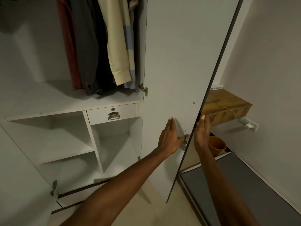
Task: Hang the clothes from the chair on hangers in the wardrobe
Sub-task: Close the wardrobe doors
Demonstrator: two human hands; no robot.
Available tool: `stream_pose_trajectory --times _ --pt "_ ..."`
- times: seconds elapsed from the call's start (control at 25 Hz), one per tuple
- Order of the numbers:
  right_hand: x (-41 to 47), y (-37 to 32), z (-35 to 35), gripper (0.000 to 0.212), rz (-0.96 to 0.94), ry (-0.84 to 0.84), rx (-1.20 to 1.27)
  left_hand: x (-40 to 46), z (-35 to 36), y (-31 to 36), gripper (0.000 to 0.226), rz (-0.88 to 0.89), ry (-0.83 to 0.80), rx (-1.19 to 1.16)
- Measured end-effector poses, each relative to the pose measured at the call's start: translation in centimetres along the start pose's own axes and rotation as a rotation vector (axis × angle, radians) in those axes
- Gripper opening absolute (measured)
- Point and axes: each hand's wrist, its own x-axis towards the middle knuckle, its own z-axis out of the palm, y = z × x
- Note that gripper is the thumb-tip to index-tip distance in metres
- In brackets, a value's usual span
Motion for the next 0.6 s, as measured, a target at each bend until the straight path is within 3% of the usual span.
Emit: stream_pose_trajectory --times 0.28,0.6 --pt "-0.2 -2.1 0.4 0.032 0.113 -0.138 0.042 -0.6 0.7 -0.1 0.121 0.039 0.063 -0.034" --pt "-4.8 -1.2 4.0 0.025 -0.097 -0.222 0.039 -3.8 -2.7 -3.4 0.073 0.164 0.205 -0.123"
